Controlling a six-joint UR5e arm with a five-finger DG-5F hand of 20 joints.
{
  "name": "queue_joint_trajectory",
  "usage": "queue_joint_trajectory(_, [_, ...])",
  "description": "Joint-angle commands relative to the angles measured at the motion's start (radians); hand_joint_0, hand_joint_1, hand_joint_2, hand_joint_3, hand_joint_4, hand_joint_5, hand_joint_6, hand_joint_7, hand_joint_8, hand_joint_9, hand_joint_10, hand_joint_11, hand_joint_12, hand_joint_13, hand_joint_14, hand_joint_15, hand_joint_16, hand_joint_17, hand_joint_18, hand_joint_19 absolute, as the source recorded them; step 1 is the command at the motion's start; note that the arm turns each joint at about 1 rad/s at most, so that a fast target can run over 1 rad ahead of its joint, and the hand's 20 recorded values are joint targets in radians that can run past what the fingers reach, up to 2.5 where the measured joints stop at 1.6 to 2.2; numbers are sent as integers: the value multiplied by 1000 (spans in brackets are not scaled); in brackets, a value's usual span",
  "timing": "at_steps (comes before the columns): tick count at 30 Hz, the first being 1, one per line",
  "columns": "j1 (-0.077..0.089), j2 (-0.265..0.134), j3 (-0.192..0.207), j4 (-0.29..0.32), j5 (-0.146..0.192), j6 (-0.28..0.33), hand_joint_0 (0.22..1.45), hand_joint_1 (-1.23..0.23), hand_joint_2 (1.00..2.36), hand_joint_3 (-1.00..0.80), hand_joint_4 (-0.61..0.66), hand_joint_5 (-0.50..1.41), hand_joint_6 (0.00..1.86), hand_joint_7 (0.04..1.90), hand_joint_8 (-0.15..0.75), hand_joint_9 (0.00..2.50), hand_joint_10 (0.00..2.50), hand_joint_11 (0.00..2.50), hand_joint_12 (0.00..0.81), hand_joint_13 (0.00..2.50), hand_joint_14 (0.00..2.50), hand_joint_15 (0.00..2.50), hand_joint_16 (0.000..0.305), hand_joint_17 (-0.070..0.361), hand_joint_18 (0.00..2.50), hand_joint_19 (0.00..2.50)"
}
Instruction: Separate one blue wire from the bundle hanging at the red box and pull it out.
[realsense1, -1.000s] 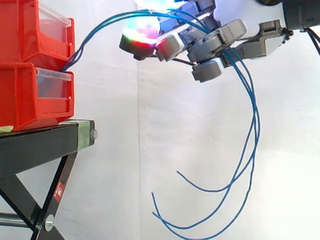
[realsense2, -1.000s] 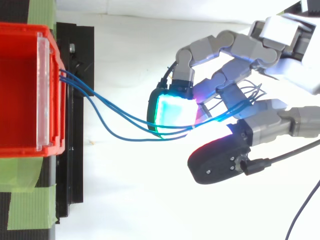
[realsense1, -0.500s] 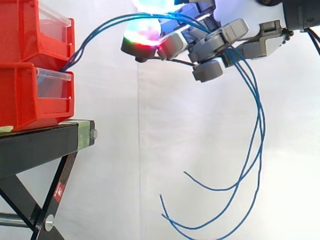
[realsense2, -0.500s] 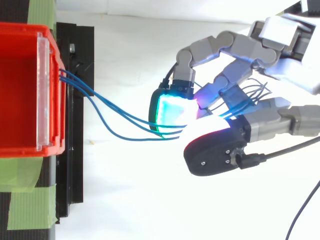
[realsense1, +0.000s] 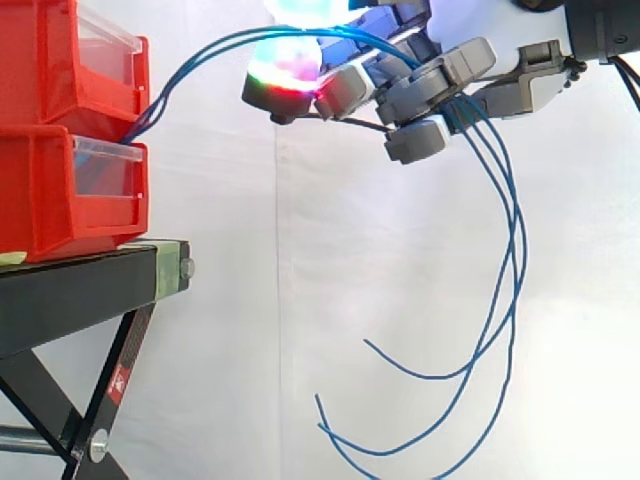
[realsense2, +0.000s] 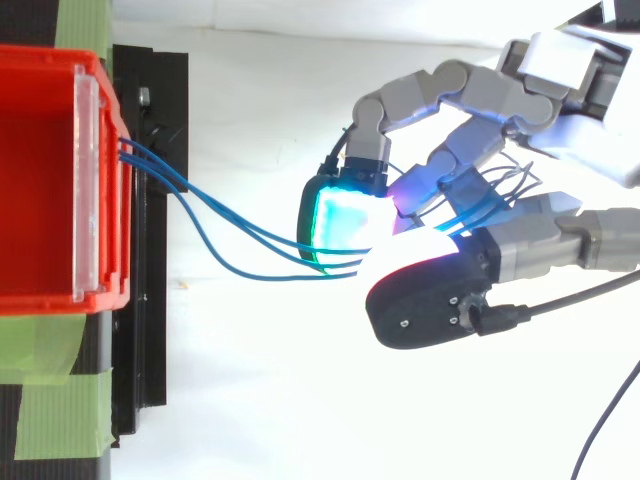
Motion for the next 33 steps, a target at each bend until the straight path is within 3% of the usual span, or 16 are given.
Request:
queue_joint_trajectory(1, [0, 0, 0, 0, -1, 0, 623, -653, 1013, -355, 261, -236, 839, 1080, 350, 1012, 6, 1614, 347, 1088, 2155, 1081, 46, 103, 1062, 1517])
queue_joint_trajectory(19, [0, 0, 0, -2, 3, 0, 580, -623, 1004, -451, 267, -239, 836, 1077, 357, 1002, 6, 1604, 356, 1081, 2177, 1068, 47, 107, 1052, 1514])
queue_joint_trajectory(33, [0, 0, 0, -2, 3, 0, 557, -729, 1000, -500, 273, -240, 839, 1072, 358, 992, 5, 1595, 356, 1071, 2184, 1038, 49, 110, 1057, 1503])
